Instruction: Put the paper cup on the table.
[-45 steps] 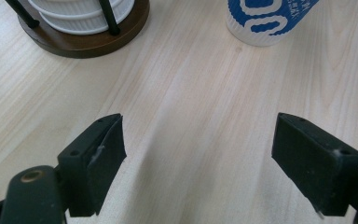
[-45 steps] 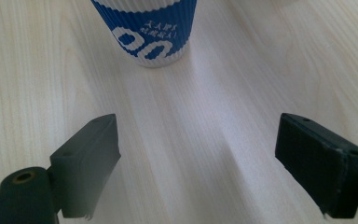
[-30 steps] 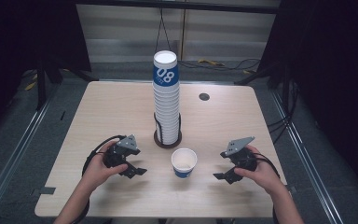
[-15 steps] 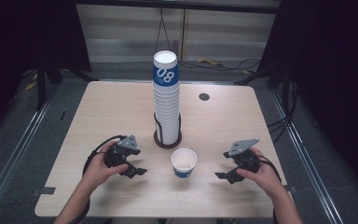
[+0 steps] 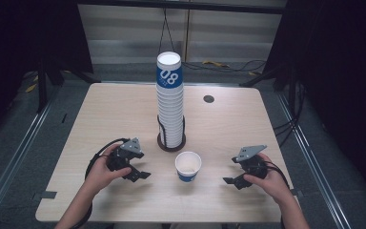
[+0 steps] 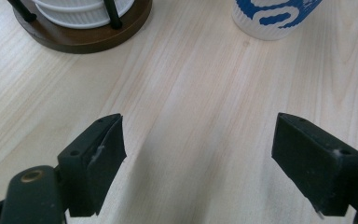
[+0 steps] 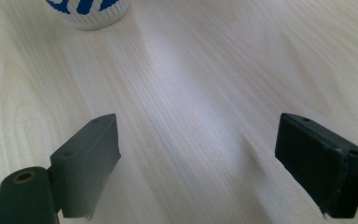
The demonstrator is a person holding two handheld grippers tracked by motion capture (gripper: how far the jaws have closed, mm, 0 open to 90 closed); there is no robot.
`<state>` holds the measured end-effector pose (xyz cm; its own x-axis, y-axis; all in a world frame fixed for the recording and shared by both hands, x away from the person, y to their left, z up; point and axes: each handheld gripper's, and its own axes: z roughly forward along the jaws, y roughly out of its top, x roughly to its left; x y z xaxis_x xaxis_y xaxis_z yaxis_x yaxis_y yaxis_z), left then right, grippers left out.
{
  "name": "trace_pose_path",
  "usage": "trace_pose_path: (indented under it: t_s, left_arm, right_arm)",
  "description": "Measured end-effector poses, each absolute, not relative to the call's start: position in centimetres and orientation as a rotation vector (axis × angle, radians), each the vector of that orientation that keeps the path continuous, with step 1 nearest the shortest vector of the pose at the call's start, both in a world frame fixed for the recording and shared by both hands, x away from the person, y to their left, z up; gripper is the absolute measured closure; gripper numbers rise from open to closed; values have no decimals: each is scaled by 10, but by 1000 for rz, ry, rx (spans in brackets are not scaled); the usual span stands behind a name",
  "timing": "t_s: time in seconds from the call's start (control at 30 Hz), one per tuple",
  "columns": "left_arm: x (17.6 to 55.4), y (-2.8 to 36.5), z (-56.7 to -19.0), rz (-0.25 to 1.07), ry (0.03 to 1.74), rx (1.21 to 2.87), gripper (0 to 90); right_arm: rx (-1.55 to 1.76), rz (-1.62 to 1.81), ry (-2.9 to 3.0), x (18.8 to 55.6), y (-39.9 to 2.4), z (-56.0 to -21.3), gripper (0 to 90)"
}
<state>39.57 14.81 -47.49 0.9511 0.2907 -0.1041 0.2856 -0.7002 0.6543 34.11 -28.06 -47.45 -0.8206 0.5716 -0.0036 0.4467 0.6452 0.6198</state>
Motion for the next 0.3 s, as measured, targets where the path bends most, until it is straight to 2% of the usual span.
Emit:
trace_pose_path:
  t_s: [0.3]
  left_arm:
    - [396, 144, -479, 21, 388, 2389, 170]
  right_arm:
    - [868, 978, 2605, 341, -288, -475, 131]
